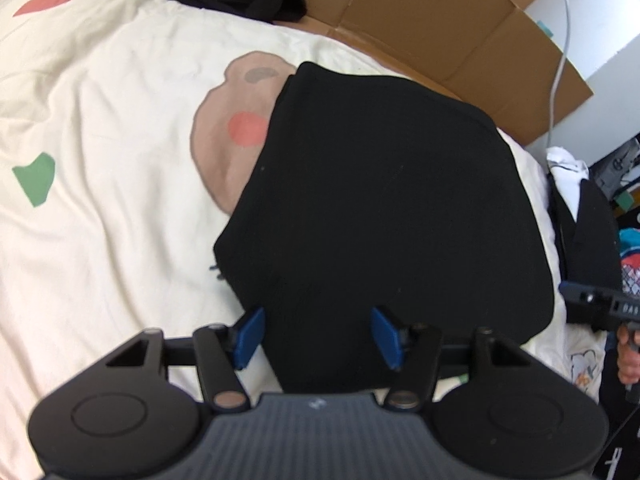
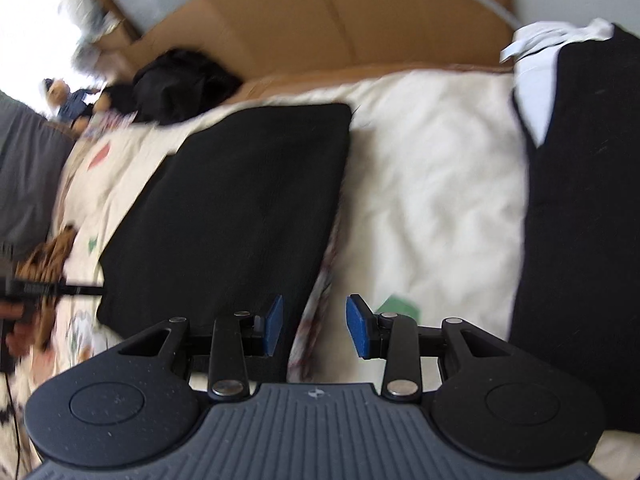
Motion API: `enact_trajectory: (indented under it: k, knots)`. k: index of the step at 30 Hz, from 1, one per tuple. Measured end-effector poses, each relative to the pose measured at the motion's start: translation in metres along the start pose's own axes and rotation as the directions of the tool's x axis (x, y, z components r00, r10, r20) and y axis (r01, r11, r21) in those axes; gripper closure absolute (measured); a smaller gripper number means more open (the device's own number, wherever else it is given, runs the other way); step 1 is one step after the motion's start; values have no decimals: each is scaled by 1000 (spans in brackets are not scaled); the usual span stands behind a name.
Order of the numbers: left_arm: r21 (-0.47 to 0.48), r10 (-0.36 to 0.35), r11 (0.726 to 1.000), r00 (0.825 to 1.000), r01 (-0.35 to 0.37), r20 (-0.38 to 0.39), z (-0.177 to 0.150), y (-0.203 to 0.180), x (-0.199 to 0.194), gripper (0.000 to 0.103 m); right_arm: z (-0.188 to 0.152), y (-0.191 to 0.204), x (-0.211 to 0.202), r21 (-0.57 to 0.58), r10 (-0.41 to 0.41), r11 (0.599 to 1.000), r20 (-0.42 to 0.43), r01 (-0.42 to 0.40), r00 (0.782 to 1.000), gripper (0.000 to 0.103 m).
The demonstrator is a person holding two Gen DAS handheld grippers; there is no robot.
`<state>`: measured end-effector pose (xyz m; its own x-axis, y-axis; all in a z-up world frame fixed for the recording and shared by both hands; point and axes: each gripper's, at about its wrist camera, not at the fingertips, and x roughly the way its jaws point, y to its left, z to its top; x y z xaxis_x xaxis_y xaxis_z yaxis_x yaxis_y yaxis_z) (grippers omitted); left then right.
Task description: Fold clothes
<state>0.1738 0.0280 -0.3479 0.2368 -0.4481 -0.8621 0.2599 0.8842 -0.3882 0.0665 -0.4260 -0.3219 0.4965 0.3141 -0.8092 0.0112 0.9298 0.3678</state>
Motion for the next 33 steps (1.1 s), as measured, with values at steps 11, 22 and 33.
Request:
enact_trajectory:
  k: [11, 22, 33]
  knots:
    - [82, -11, 996, 998, 15, -55, -24, 3, 4, 42, -16, 11, 7, -53, 39, 998, -91, -44, 995, 64]
    - [179, -40, 983, 998, 49, -53, -38, 3, 11, 44, -20, 21, 16, -108, 29, 993, -130, -43, 991, 64]
    - [185, -56, 981, 998, 62, -38, -31, 1, 17, 88, -17, 12, 17, -80, 22, 996, -90, -29, 996, 90]
